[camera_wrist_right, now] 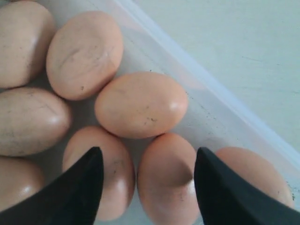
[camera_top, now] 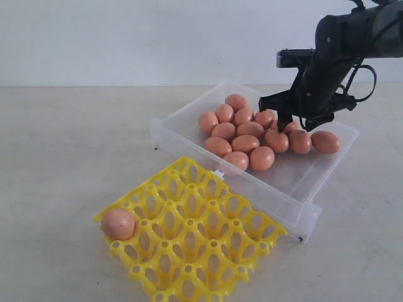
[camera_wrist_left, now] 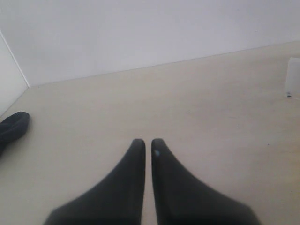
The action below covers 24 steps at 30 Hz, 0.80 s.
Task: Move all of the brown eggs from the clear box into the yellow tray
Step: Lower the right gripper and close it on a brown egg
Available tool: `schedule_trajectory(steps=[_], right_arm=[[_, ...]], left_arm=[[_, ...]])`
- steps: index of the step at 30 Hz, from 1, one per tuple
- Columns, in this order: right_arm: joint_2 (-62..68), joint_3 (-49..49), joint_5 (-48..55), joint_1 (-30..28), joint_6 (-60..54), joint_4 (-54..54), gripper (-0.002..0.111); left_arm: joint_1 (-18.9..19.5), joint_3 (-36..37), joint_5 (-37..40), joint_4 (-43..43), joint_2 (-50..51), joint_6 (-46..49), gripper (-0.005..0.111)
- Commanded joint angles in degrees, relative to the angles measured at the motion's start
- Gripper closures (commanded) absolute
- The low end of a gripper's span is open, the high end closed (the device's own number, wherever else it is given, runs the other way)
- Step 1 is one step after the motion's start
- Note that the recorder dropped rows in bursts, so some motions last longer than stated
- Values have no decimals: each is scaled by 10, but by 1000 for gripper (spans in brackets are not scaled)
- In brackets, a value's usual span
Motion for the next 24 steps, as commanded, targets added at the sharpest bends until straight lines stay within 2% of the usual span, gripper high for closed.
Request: schedule_trajectory(steps=[1, 13, 14, 15, 16, 17, 24], right_arm=[[16, 0, 14, 0, 13, -8, 57], [21, 0, 44, 0, 1, -16, 57], [21, 0, 42, 0, 1, -16, 61], [21, 0, 42, 0, -5, -16, 77], [21, 0, 45, 0, -17, -16, 103], [21, 0, 45, 0, -21, -16, 108], [-20, 0, 40, 0, -99, 5, 109]], left_arm=[[1, 2, 0, 1, -2, -5, 103], [1, 2, 0, 1, -2, -5, 103], [1, 2, 0, 1, -2, -5, 103], [1, 2, 0, 1, -2, -5, 103], [1, 2, 0, 1, -2, -5, 103], [1, 2, 0, 1, -2, -5, 103], [1, 2, 0, 1, -2, -5, 103]])
